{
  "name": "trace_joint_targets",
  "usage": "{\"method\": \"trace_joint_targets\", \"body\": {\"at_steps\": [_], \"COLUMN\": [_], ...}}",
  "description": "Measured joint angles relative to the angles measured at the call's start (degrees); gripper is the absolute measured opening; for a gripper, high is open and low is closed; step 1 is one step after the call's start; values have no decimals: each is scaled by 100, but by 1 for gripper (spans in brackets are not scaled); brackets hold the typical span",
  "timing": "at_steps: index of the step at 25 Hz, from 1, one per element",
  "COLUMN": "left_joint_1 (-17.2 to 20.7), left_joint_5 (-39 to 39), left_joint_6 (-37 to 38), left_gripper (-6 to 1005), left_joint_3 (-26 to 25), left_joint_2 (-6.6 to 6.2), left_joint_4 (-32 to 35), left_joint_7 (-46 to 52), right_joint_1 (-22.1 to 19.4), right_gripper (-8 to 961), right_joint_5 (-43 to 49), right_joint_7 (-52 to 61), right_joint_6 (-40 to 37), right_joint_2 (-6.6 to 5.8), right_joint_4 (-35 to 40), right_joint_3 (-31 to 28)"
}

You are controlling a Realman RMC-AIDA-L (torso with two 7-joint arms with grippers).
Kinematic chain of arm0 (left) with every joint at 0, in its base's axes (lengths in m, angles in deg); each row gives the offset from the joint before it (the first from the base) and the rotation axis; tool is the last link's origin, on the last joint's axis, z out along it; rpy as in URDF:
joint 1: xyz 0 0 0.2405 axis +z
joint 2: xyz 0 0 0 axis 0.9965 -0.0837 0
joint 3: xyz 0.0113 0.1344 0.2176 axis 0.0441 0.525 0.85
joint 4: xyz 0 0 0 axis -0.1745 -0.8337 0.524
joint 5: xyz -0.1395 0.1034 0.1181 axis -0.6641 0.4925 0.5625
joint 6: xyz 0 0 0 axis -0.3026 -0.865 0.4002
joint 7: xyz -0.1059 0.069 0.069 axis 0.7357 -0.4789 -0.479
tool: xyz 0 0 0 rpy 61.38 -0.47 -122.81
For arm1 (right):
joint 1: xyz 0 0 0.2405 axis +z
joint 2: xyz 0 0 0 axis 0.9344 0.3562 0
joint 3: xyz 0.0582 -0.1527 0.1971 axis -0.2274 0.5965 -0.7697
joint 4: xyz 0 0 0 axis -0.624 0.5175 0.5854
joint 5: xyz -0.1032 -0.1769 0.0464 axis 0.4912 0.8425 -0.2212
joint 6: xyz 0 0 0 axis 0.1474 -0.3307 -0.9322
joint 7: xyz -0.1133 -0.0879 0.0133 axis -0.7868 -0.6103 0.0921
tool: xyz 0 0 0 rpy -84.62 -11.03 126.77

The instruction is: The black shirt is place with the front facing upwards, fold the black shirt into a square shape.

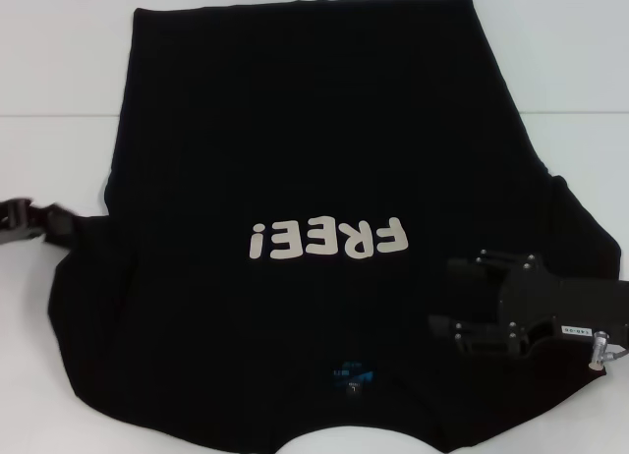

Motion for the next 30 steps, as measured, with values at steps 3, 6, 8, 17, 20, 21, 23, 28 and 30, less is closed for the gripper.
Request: {"method": "trace_joint_targets", "body": {"at_steps": [3,6,8,17,20,21,23,28,30], "left_joint_1": [-161,-296,-324,-360,-443,-466,-480,-320,-196], "left_joint_5": [-22,-22,-11,-378,-566,-621,-719,-1005,-1084], "left_joint_6": [56,-19,-168,-439,-454,-457,-467,-503,-489], "left_gripper": [32,32,33,87,139,156,227,475,546], "left_joint_3": [54,391,665,819,823,815,795,686,525], "left_joint_2": [181,374,454,640,630,628,625,492,393], "left_joint_4": [89,117,84,-446,-898,-1035,-1235,-1378,-1383], "left_joint_7": [-76,-113,-68,-161,-419,-502,-619,-521,-295], "right_joint_1": [-4,-3,-4,-37,-37,-38,-38,-37,-38], "right_gripper": [825,825,825,824,824,824,824,825,825], "right_joint_5": [0,0,0,0,0,0,0,0,0], "right_joint_7": [0,0,0,0,0,0,0,0,0], "right_joint_6": [7,6,0,5,7,8,12,16,16], "right_joint_2": [0,1,0,0,1,1,0,0,0], "right_joint_4": [-12,-16,-18,-24,-24,-24,-23,-21,-20], "right_joint_3": [0,1,0,0,0,0,0,-65,-98]}}
